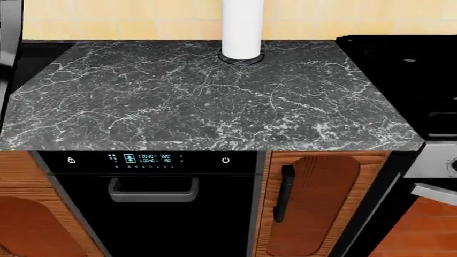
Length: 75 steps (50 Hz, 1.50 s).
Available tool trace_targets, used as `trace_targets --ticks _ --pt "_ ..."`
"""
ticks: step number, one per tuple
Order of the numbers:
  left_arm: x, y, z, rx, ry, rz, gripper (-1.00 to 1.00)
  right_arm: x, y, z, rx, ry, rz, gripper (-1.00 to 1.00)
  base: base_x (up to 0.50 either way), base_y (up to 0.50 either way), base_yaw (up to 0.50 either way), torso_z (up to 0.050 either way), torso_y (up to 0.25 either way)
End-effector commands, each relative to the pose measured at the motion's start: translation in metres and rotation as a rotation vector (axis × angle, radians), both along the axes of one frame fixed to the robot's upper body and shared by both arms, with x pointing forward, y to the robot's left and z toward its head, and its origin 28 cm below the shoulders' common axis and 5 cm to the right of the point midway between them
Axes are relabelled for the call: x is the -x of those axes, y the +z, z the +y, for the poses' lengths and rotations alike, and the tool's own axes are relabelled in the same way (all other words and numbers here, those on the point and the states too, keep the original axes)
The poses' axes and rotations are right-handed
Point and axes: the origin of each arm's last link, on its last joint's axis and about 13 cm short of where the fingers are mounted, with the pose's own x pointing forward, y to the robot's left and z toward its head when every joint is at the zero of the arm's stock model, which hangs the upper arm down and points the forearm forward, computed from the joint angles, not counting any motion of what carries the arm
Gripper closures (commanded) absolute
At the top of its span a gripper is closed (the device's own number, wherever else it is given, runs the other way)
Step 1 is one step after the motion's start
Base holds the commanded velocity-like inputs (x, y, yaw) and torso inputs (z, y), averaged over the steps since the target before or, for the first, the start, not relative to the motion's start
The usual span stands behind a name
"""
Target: Pick and place the shaker into the drawer. Then close the cabinet.
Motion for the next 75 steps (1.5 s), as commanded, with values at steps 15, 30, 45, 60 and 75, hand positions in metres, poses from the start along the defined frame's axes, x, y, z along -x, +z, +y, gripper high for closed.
trace_targets --ticks 15,30,45,60,75 --pt "0.004 0.004 0.008 0.022 0.015 0.072 -1.0 0.014 0.014 0.001 0.026 0.029 0.052 -1.0 0.0 0.0 0.0 0.05 0.053" --pt "0.001 -0.002 0.007 0.024 0.008 0.109 -1.0 0.012 0.013 0.002 0.052 0.027 0.076 -1.0 0.49 0.0 0.0 0.003 0.0" --pt "-0.002 -0.005 0.006 0.013 0.01 0.114 -1.0 0.009 0.011 0.001 0.058 0.025 0.083 -1.0 0.5 0.0 0.0 0.0 0.0" --pt "0.008 0.007 0.004 0.013 -0.024 0.079 -1.0 0.01 0.011 0.001 0.046 0.025 0.082 -1.0 0.5 0.0 0.0 0.0 0.001" --pt "0.006 0.004 0.0 0.013 -0.044 0.091 -1.0 0.004 0.005 -0.001 0.022 0.036 0.114 -1.0 0.03 0.0 0.0 0.0 0.0"
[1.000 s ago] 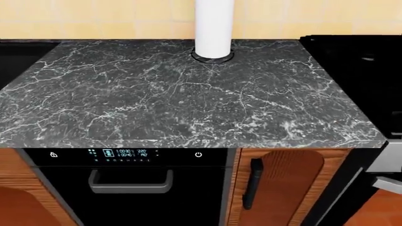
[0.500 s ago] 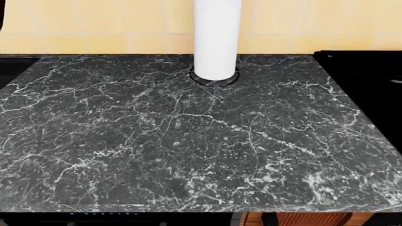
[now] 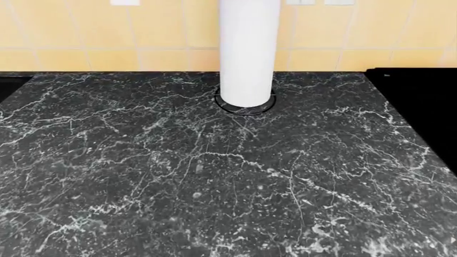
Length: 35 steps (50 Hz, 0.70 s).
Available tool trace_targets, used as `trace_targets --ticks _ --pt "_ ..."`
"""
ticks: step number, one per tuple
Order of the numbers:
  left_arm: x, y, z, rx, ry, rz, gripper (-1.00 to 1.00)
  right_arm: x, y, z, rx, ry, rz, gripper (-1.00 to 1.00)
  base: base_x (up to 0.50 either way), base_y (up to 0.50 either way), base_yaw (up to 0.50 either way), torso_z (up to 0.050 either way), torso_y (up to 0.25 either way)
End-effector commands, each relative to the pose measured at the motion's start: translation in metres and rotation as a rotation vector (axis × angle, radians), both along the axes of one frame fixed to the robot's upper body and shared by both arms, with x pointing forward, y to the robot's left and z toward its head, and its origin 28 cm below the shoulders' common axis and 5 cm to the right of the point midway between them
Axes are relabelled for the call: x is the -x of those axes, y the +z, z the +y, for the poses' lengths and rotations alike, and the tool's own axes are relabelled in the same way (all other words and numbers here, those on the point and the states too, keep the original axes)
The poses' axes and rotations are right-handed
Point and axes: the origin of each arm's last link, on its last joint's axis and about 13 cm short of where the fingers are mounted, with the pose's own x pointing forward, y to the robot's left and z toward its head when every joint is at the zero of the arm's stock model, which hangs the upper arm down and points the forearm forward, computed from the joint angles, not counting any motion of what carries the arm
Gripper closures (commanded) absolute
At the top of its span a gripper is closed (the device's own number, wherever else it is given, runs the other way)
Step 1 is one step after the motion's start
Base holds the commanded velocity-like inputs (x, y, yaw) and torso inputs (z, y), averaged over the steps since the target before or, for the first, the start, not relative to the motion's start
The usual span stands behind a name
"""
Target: Pick and place the shaker into the drawer. Then close the cabinet.
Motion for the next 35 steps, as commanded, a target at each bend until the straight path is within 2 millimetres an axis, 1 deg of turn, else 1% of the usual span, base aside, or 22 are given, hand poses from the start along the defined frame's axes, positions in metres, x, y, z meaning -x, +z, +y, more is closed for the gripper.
trace_targets --ticks 1,12,25,29,30,35 --pt "-0.0008 -0.0022 -0.0039 0.017 -0.04 0.009 -1.0 -0.003 -0.0027 -0.0013 -0.012 0.003 0.014 -1.0 0.0 0.0 0.0 0.0 0.0" --pt "-0.002 -0.0036 -0.004 0.014 -0.043 0.009 -1.0 -0.0061 -0.0052 -0.0011 -0.011 0.018 0.031 -1.0 0.0 0.0 0.0 0.0 0.0" --pt "-0.0023 -0.0042 -0.0043 0.009 -0.049 0.013 -1.0 -0.0085 -0.0072 -0.0022 -0.01 0.025 0.039 -1.0 0.5 0.0 0.0 0.001 0.0" --pt "0.0001 -0.0013 -0.0058 0.034 -0.11 0.011 -1.0 -0.0081 -0.0067 -0.002 -0.016 0.021 0.032 -1.0 0.0 0.0 0.0 0.0 0.0" --pt "0.0005 -0.0009 -0.0056 0.04 -0.119 0.013 1.0 -0.008 -0.0066 -0.0018 -0.016 0.021 0.031 -1.0 0.0 0.0 0.0 0.0 0.0" --pt "0.0 -0.0006 -0.0032 0.046 -0.105 0.011 1.0 -0.0069 -0.0059 -0.0021 -0.019 0.02 0.029 -1.0 0.0 0.0 0.0 0.004 0.0"
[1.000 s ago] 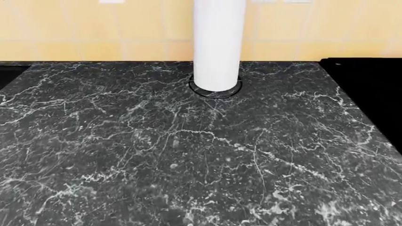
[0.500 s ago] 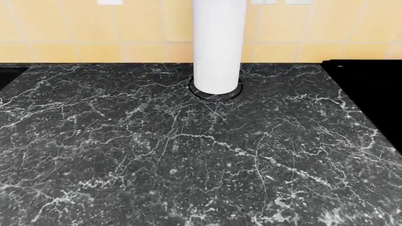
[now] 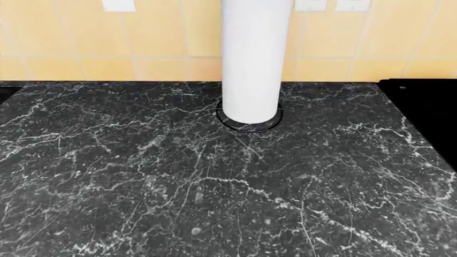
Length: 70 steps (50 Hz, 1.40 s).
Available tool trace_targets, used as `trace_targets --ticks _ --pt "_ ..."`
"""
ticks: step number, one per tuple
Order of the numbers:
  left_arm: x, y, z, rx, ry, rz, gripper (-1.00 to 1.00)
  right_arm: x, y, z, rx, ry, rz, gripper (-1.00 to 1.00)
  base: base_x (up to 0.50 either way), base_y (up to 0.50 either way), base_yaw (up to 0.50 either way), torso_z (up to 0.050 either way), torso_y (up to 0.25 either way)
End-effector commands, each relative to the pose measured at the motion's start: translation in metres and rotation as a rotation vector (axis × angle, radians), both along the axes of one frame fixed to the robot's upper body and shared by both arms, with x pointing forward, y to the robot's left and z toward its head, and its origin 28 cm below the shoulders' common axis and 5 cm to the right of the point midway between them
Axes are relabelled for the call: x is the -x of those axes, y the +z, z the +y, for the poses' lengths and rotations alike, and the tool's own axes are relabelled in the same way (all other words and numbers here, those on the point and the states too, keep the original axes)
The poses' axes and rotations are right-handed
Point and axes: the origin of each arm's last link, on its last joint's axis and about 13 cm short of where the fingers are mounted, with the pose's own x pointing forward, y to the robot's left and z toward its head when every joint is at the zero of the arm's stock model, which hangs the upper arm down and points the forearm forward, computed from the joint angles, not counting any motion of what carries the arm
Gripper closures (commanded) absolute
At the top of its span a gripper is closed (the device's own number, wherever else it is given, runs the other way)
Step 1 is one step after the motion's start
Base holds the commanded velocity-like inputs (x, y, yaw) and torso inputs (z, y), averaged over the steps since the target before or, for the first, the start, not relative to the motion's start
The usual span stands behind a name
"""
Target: Pick and place the shaker into the drawer. Then close the cabinet.
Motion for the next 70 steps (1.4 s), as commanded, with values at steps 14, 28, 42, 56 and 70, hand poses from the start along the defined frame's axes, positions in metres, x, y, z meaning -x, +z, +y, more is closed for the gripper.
trace_targets --ticks 14,28,42,56,70 --pt "-0.009 0.016 0.011 0.079 0.215 -0.201 1.0 0.004 0.004 0.0 -0.013 0.004 -0.005 -1.0 0.0 0.0 0.0 0.0 0.0" --pt "0.043 0.069 0.029 0.283 0.351 -0.535 1.0 -0.004 -0.006 -0.008 -0.032 -0.025 0.033 -1.0 0.0 0.0 0.0 0.0 0.0" --pt "0.055 0.08 0.036 0.388 0.446 -0.646 1.0 -0.007 -0.02 -0.012 -0.028 -0.039 0.094 1.0 0.0 0.0 0.0 0.0 0.0" --pt "0.057 0.08 0.034 0.369 0.428 -0.644 1.0 0.065 0.048 0.016 0.07 0.089 -0.337 1.0 0.0 0.0 0.0 0.0 0.0" --pt "0.05 0.076 0.031 0.345 0.411 -0.602 1.0 0.093 0.067 0.032 0.18 0.043 -0.606 1.0 -0.04 0.01 0.0 0.0 0.0"
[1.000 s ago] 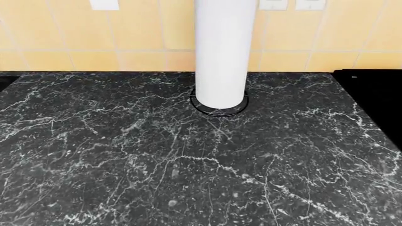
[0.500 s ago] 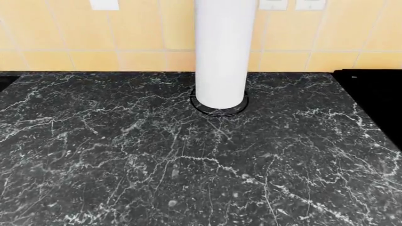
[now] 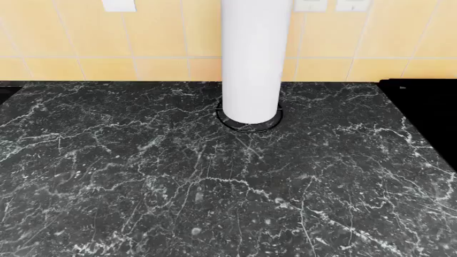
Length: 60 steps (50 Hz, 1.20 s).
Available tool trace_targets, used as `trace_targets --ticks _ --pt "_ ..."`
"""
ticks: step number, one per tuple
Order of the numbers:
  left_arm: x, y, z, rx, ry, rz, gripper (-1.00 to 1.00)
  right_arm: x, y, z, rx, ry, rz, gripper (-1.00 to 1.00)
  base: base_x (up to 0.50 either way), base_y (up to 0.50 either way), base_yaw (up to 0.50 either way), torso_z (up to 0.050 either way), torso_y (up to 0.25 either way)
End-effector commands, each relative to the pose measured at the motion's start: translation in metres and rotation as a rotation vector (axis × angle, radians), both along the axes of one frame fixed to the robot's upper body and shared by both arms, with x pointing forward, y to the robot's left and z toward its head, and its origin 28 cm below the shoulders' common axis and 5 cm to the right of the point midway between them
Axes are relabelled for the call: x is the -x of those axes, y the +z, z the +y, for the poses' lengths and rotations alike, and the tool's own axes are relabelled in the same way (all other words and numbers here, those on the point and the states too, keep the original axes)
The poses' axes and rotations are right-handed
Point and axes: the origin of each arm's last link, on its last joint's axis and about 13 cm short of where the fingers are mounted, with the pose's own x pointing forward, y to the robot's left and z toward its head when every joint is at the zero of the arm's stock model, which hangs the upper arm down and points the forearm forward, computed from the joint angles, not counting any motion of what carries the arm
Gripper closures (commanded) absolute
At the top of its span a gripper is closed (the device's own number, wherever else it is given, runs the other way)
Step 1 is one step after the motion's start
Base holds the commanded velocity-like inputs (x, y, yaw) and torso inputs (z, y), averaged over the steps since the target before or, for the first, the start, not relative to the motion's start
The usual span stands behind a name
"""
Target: Pick and place the shaker into the drawer. Then close the cabinet.
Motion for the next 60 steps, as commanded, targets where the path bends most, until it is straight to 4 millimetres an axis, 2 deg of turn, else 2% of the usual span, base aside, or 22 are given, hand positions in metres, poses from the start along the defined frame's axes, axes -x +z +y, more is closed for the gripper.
trace_targets --ticks 1,13,41,44,46,47,48,50,52,56,60 --pt "-0.004 -0.002 -0.002 0.002 -0.02 0.016 1.0 0.023 0.014 0.01 0.053 -0.024 -0.19 1.0 -0.5 0.0 0.0 0.0 0.0" --pt "-0.014 -0.007 -0.004 -0.017 -0.033 0.032 1.0 0.011 0.012 0.009 0.043 -0.014 -0.148 1.0 -0.5 0.0 0.0 0.0 0.0" --pt "-0.027 -0.014 -0.002 -0.025 -0.04 0.073 1.0 -0.001 0.008 0.014 0.061 0.013 -0.096 1.0 -0.5 0.0 0.0 0.0 0.0" --pt "-0.032 -0.018 -0.004 -0.034 -0.075 0.093 1.0 -0.003 -0.003 0.017 0.074 0.038 -0.071 1.0 0.0 0.0 0.0 0.0 0.0" --pt "-0.039 -0.024 -0.006 -0.059 -0.1 0.115 1.0 -0.005 -0.017 0.019 0.078 0.059 -0.049 1.0 0.0 0.0 0.0 0.0 0.0" --pt "-0.044 -0.031 -0.008 -0.067 -0.126 0.131 1.0 -0.006 -0.029 0.02 0.088 0.065 -0.025 1.0 0.0 0.0 0.0 0.0 0.0" --pt "-0.061 -0.058 -0.004 -0.056 -0.134 0.25 1.0 -0.007 -0.042 0.021 0.084 0.076 -0.004 1.0 0.0 0.0 0.0 0.0 0.0" --pt "-0.072 -0.101 -0.001 -0.057 -0.166 0.388 1.0 -0.009 -0.07 0.021 0.071 0.09 0.036 1.0 0.0 0.0 0.0 0.0 0.0" --pt "-0.067 -0.134 -0.003 -0.099 -0.188 0.399 1.0 -0.009 -0.1 0.019 0.035 0.103 0.078 1.0 0.0 0.0 0.0 0.0 0.0" --pt "-0.019 -0.181 -0.01 -0.169 -0.266 0.262 1.0 -0.003 -0.153 0.015 -0.005 0.106 0.13 1.0 0.0 0.0 0.0 0.0 0.0" --pt "0.001 -0.226 -0.006 -0.17 -0.292 0.278 1.0 0.008 -0.195 0.015 -0.034 0.112 0.161 1.0 0.0 0.0 0.0 0.0 0.0"
